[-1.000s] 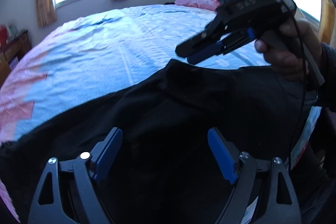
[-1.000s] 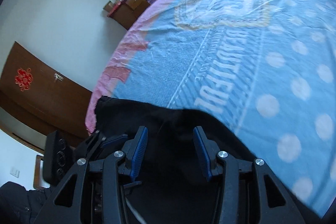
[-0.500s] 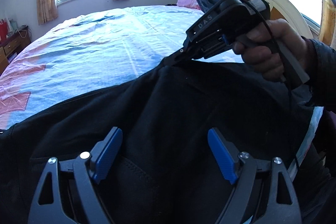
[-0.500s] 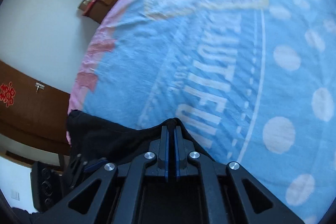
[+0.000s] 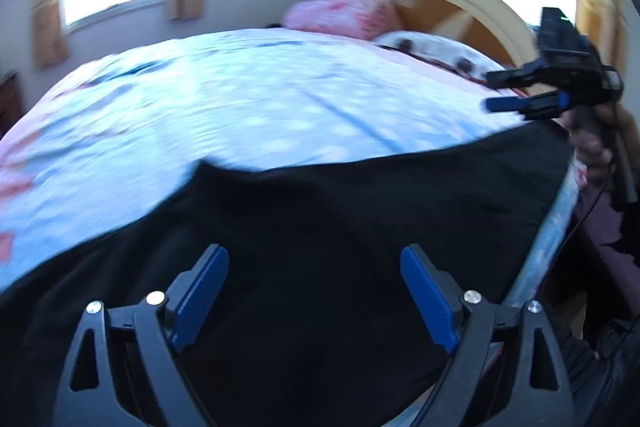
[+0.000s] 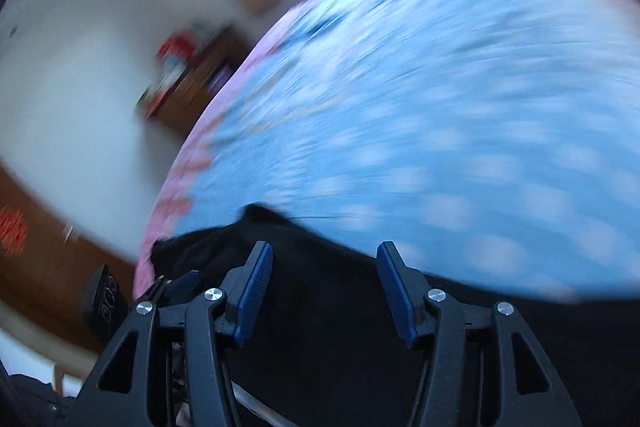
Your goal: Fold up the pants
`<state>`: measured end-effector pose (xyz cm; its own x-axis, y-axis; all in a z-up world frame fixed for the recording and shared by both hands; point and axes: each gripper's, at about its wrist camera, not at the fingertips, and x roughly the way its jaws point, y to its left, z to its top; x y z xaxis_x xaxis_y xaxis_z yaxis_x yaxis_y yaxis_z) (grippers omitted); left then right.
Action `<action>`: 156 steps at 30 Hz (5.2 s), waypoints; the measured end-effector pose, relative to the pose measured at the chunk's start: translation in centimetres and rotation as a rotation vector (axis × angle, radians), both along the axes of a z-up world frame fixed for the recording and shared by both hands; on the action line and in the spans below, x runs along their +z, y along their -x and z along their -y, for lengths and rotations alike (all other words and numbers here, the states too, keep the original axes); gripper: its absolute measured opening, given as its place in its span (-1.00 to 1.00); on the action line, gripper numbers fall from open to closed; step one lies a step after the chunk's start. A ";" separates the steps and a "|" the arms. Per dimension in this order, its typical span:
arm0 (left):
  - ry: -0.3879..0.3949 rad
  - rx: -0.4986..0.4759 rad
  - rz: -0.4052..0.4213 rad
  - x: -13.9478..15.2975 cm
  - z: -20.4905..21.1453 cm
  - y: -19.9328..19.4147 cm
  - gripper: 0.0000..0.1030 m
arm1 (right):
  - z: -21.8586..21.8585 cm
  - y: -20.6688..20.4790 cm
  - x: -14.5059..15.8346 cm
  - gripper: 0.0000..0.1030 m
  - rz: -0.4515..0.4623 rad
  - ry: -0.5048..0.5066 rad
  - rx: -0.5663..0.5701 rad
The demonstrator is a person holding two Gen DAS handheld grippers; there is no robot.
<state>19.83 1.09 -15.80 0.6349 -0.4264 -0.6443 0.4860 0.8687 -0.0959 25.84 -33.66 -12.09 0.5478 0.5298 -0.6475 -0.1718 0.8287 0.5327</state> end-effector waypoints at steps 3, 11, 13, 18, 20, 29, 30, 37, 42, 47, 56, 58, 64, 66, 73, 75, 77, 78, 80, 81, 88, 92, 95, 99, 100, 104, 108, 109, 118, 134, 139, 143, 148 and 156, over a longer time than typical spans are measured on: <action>-0.023 -0.113 0.009 0.2 4.7 -0.3 0.76 | 9.4 6.0 1.2 0.09 0.037 0.009 -0.248; -0.076 -0.315 0.010 0.0 15.8 -0.5 0.76 | 27.4 18.4 0.5 0.10 0.026 -0.043 -0.801; -0.078 -0.326 -0.007 -0.5 17.5 -0.7 0.76 | 29.1 18.7 -0.8 0.10 0.004 -0.099 -0.818; -0.136 -0.347 -0.054 -2.8 19.2 -0.4 0.77 | 30.0 17.5 -3.9 0.10 -0.048 -0.234 -0.785; -0.160 -0.353 -0.023 -3.3 19.5 0.2 0.80 | 29.4 16.6 -4.3 0.09 -0.048 -0.265 -0.756; -0.110 -0.348 -0.041 -2.8 18.4 0.4 0.84 | 26.6 16.6 -1.4 -0.65 0.057 -0.093 -0.720; -0.102 -0.344 -0.044 -2.7 18.2 0.4 0.84 | 25.8 16.5 -0.5 -0.65 0.079 -0.063 -0.703; 0.077 -0.260 -0.094 -0.5 13.1 0.0 0.84 | 13.4 13.7 6.4 -0.65 0.286 0.278 -0.399; 0.163 -0.143 -0.100 0.7 6.9 0.2 0.84 | 1.4 11.7 5.2 -0.65 0.314 0.316 -0.064; 0.198 -0.005 -0.104 0.8 0.8 0.4 0.85 | -9.4 8.9 -1.7 -0.65 0.225 0.300 0.229; 0.271 -0.052 -0.225 -1.7 1.8 0.2 0.85 | -14.3 8.3 -6.9 0.02 0.123 0.421 0.429; 0.281 -0.091 -0.238 -1.6 3.3 0.1 0.85 | -12.4 9.0 -5.9 0.02 0.149 0.432 0.422; 0.215 -0.116 -0.308 -2.9 8.0 -1.9 0.49 | -5.4 11.4 -3.6 0.03 0.216 0.401 0.218; 0.182 -0.080 -0.283 -2.7 8.8 -2.3 0.19 | -3.3 11.4 -3.5 0.03 0.219 0.350 0.140; 0.197 -0.019 -0.277 -1.7 6.9 -1.7 -0.73 | -0.6 11.2 -4.1 0.03 0.207 0.286 0.026; 0.221 0.010 -0.273 -1.2 5.1 -1.3 -0.73 | -0.6 11.0 -4.0 0.03 0.214 0.276 0.026; 0.227 0.040 -0.277 -0.9 3.3 -1.0 -0.73 | -0.6 11.2 -4.1 0.03 0.217 0.269 0.042; 0.223 0.062 -0.277 -1.0 2.2 -0.8 -0.73 | -1.0 11.2 -4.0 0.04 0.218 0.270 0.051; 0.202 0.081 -0.297 -1.8 1.4 -1.1 -0.73 | -2.1 10.9 -4.5 0.12 0.206 0.274 0.096; 0.197 0.095 -0.312 -2.4 1.2 -1.3 -0.73 | -2.8 10.2 -5.4 0.16 0.174 0.296 0.120; 0.208 0.100 -0.308 -3.7 0.7 -1.2 -0.62 | -2.7 8.0 -7.2 0.17 0.057 0.274 0.091; 0.200 0.096 -0.302 -3.7 0.8 -1.2 -0.59 | -2.6 7.5 -6.1 0.28 0.098 0.289 0.075; 0.164 0.096 -0.291 -3.4 1.2 -1.0 -0.49 | -3.0 6.0 -8.3 0.34 -0.003 0.385 0.084; 0.096 0.136 -0.248 -2.7 1.2 -0.5 0.00 | -3.6 6.2 -6.0 0.34 0.067 0.375 0.079; 0.085 0.146 -0.237 -2.6 1.1 -0.4 0.14 | -3.8 6.1 -5.3 0.34 0.101 0.384 0.070; 0.065 0.150 -0.237 -2.8 0.8 -0.5 0.22 | -4.8 4.4 -3.5 0.34 0.183 0.401 0.080; 0.047 0.144 -0.224 -3.0 1.1 -0.7 0.24 | -5.4 1.1 -5.2 0.34 0.146 0.427 0.081; 0.048 0.142 -0.223 -3.0 1.1 -0.7 0.26 | -5.4 0.1 -6.4 0.34 0.106 0.424 0.088; 0.045 0.153 -0.178 -2.2 0.7 0.0 0.31 | -6.0 0.0 -7.1 0.48 0.077 0.482 0.121; 0.089 0.238 -0.153 -2.0 -3.4 2.2 0.45 | -12.8 1.7 -4.3 0.48 0.185 0.444 0.247; 0.083 0.213 -0.147 -1.7 -3.0 2.9 0.50 | -18.2 0.3 -8.6 0.53 0.077 0.537 0.413; 0.096 0.175 -0.083 -0.5 -2.8 4.0 0.58 | -19.1 1.2 -7.4 0.55 0.101 0.595 0.473; 0.111 0.186 0.016 0.8 -3.8 4.8 0.94 | -16.2 1.2 -3.9 0.55 0.110 0.513 0.438; 0.006 0.319 -0.047 -1.7 -7.2 3.3 0.94 | -17.6 -3.1 -1.1 0.55 0.095 0.349 0.374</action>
